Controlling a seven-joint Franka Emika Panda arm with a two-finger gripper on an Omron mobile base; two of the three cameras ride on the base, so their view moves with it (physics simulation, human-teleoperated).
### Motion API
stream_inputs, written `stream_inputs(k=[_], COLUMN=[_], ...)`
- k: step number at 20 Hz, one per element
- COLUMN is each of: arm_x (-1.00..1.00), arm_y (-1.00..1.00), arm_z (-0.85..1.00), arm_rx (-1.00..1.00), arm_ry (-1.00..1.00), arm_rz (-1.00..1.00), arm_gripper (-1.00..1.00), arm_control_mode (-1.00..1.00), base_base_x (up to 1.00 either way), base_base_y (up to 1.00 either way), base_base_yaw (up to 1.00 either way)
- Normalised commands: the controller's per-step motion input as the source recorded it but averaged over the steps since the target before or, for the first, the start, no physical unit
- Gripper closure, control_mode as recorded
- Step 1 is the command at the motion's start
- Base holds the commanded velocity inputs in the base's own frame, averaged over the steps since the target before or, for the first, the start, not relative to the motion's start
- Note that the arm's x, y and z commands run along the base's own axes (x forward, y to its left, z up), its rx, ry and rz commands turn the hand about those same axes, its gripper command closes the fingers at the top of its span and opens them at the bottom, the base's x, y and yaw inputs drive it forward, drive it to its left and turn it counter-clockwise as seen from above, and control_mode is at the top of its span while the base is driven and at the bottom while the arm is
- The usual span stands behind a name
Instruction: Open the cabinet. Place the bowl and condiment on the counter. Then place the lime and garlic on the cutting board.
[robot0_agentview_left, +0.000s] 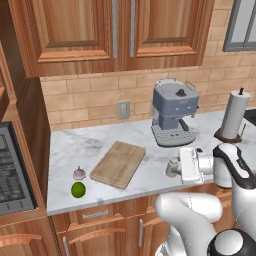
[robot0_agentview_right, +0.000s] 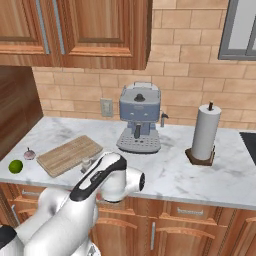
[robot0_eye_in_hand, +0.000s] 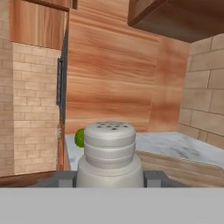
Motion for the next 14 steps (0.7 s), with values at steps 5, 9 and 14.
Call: stream_inputs(k=[5,9,14], arm_x=[0.36,0.36,0.39], arm_y=[0.0,0.0,0.0], arm_z=[-0.21,-0.26,-0.29], arm_rx=[0.0,0.0,0.0], arm_ry=[0.0,0.0,0.0], arm_rz=[0.03,0.03,0.03], arm_gripper=[1.0,1.0,1.0], arm_control_mode=[-1.0,-1.0,-1.0], base_base_x=[0.0,0.0,0.0], base_base_y=[0.0,0.0,0.0], base_base_yaw=[0.0,0.0,0.0])
